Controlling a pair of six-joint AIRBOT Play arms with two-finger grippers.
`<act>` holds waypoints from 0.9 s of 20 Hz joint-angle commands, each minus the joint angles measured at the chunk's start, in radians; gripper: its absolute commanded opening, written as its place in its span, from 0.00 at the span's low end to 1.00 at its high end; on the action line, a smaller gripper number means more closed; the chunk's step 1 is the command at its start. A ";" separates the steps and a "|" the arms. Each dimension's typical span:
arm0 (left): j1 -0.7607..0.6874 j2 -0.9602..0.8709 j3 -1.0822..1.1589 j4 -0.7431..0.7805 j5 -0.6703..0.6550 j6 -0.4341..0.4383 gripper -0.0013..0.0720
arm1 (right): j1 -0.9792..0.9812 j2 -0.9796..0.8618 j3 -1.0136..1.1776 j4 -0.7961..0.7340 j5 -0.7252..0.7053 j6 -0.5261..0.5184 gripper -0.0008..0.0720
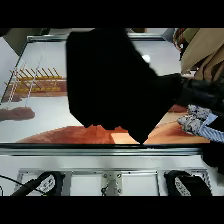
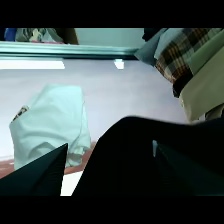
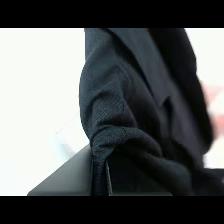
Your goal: Fold the clothes and pants, and hang the long-sleeved shirts on hangers.
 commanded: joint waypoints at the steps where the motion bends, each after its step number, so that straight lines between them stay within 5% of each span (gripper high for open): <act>1: 0.033 0.055 0.000 -0.011 0.023 -0.001 0.58 | -0.224 0.053 0.001 -0.047 -0.059 0.001 0.04; 2: 0.022 0.062 0.000 -0.006 0.024 0.000 0.25 | -0.303 0.072 0.001 -0.069 -0.068 0.001 0.04; 3: 0.007 0.063 0.000 -0.003 0.029 0.003 0.04 | -0.370 0.087 0.001 -0.079 -0.075 0.001 0.04; 9: -0.135 0.039 0.000 -0.002 0.039 0.008 0.04 | -0.729 0.166 0.019 -0.195 -0.198 0.057 0.04; 18: -0.280 -0.074 0.000 -0.003 0.037 0.012 0.04 | -0.963 0.132 0.231 -0.897 -0.323 0.407 0.04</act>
